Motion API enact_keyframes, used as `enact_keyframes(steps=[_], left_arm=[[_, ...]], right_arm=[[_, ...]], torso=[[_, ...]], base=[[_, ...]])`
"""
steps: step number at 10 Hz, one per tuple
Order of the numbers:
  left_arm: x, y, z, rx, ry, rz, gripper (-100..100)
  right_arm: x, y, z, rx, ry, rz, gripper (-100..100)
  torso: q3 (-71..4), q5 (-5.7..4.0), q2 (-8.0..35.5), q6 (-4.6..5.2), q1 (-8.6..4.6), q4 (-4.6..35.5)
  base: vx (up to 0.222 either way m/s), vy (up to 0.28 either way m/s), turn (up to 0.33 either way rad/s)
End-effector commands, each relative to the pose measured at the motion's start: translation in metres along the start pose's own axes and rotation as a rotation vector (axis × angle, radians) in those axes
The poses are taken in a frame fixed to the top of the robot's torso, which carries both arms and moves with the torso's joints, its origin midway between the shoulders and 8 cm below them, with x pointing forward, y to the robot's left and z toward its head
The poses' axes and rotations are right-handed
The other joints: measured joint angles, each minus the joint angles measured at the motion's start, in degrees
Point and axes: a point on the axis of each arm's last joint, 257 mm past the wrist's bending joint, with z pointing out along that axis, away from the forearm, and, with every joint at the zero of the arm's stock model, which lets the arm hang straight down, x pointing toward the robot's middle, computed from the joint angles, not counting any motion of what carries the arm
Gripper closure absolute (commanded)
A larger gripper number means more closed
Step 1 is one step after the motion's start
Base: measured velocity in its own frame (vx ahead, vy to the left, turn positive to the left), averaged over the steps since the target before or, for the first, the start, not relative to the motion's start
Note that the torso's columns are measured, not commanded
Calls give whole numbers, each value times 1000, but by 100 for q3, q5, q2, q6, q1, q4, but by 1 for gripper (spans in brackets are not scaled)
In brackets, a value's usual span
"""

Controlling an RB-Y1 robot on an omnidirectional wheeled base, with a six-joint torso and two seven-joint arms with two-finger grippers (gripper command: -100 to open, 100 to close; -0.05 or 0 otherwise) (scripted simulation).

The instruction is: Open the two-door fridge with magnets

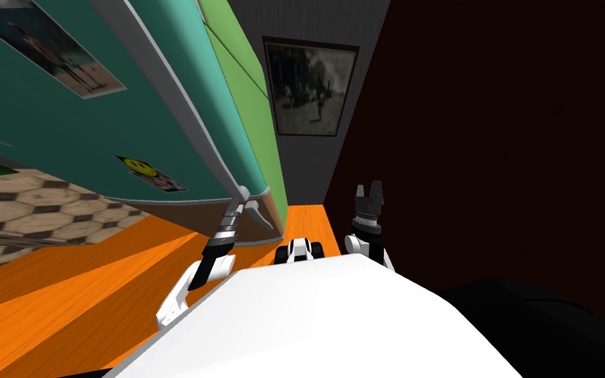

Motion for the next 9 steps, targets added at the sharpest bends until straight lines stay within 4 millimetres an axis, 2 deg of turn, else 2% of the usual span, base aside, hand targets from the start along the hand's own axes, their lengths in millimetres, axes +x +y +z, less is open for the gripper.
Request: enact_keyframes(steps=[1,5,9], left_arm=[[-9,2,0,-37,8,23,-100],[-28,1,1,-106,33,88,-100],[-38,5,1,-158,47,124,-100]], right_arm=[[0,0,0,0,0,0,0],[0,0,0,0,0,0,0],[0,0,0,0,0,0,0]], torso=[[-1,2,-2,1,7,-1],[-2,0,-3,0,1,-1],[-3,1,-5,0,4,-1]], base=[[10,-33,5],[6,-49,13],[6,-39,8]])
